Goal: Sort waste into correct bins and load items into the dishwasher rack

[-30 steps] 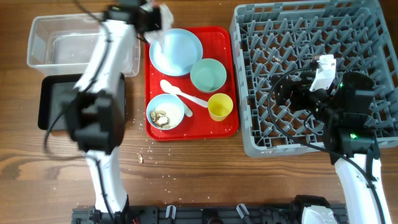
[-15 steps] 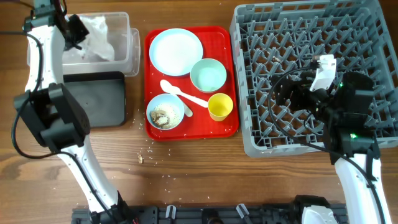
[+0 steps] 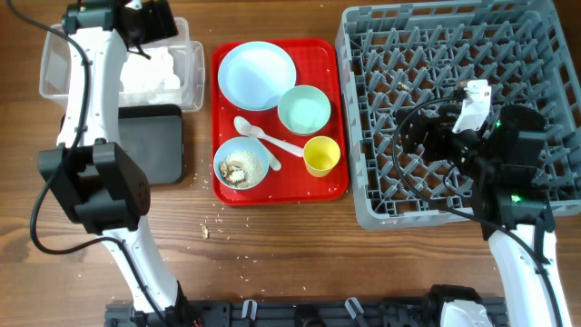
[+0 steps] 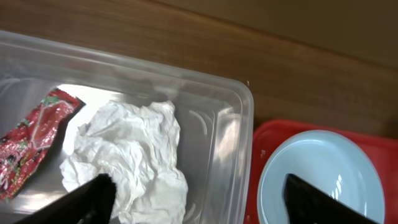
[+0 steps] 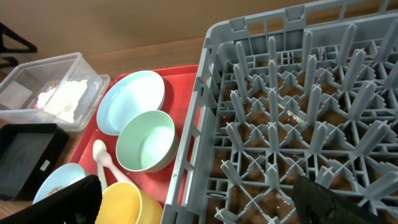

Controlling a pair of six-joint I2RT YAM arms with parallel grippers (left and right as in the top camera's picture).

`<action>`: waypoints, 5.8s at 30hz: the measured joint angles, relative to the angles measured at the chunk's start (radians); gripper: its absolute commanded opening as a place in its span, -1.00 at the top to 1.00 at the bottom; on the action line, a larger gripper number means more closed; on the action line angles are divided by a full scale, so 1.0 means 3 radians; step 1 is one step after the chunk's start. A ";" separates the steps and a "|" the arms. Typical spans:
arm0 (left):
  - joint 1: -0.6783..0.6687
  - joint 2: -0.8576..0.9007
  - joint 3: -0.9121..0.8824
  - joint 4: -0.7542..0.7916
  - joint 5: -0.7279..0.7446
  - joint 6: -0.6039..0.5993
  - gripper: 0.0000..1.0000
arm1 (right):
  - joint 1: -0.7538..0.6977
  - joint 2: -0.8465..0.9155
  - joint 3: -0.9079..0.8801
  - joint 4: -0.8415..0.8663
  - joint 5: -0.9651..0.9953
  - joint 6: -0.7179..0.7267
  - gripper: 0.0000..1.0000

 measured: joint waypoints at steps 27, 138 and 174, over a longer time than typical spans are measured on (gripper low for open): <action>-0.2111 -0.0004 -0.0142 -0.1736 0.1072 0.0103 -0.45 | 0.0000 0.0001 0.0000 -0.0029 0.0000 0.0088 -1.00; -0.0916 -0.0356 -0.0985 0.1025 0.0572 0.0239 -0.13 | 0.0738 0.0851 0.1209 -0.3115 0.0961 0.0744 -0.15; -0.1694 -0.0683 -0.1270 -0.1005 0.0340 -0.1105 -0.19 | 0.0912 0.1490 0.1783 -0.1737 0.0675 0.0500 -1.00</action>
